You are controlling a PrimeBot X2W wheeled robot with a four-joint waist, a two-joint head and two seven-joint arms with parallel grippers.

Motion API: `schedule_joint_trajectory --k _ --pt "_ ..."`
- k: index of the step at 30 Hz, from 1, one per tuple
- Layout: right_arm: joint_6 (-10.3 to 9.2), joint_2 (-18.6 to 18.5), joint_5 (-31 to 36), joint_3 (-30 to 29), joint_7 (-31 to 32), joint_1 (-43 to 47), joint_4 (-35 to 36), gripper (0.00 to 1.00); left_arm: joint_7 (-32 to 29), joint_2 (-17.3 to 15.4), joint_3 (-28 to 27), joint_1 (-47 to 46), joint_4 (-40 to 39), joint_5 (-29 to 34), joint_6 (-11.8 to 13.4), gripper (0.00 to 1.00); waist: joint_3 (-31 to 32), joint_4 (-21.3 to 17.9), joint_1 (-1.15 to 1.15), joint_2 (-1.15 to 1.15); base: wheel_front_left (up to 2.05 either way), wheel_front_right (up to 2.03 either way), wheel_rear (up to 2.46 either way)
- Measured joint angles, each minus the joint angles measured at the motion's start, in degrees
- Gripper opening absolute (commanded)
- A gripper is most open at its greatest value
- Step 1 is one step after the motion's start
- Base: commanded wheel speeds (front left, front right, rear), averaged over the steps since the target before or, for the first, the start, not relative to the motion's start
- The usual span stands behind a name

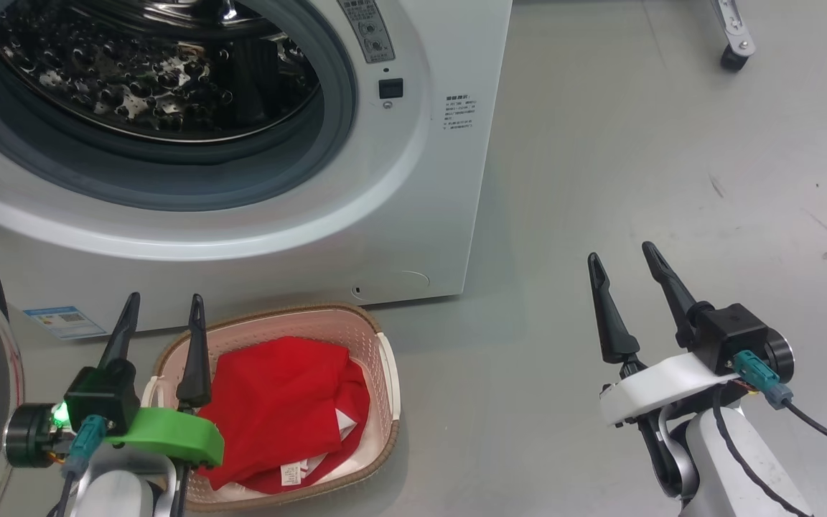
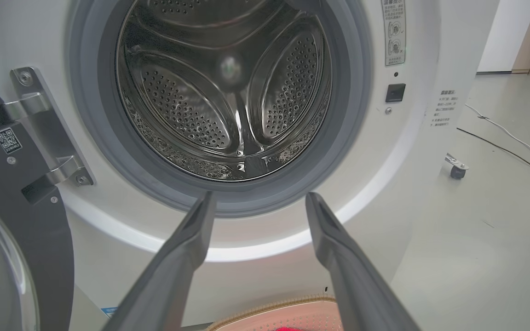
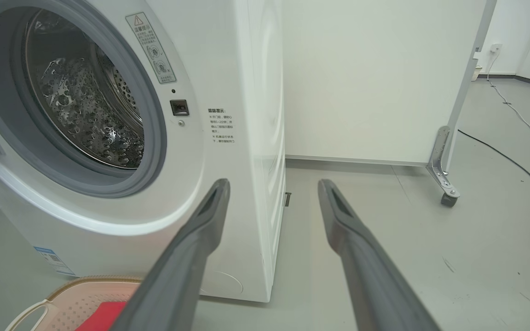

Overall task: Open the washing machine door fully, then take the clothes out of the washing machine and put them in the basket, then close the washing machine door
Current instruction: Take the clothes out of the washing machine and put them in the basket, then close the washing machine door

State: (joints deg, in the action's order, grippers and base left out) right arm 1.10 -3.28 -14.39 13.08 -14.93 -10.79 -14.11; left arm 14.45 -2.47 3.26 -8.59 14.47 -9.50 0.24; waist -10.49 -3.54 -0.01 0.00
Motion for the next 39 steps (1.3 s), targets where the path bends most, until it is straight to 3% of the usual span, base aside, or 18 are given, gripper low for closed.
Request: schedule_joint_trajectory --k 14,39 --pt "0.83 0.1 0.0 0.2 0.0 3.5 -0.8 1.00 0.0 0.0 0.8 8.8 -3.3 0.0 0.6 1.00 4.8 -0.1 0.00 0.00 0.00 0.00 0.00" --pt "0.85 0.3 0.0 0.1 0.0 5.4 -0.4 1.00 -0.8 0.0 0.8 12.5 -8.7 -2.6 1.6 1.00 5.8 -0.8 0.00 0.00 0.00 0.00 0.00"
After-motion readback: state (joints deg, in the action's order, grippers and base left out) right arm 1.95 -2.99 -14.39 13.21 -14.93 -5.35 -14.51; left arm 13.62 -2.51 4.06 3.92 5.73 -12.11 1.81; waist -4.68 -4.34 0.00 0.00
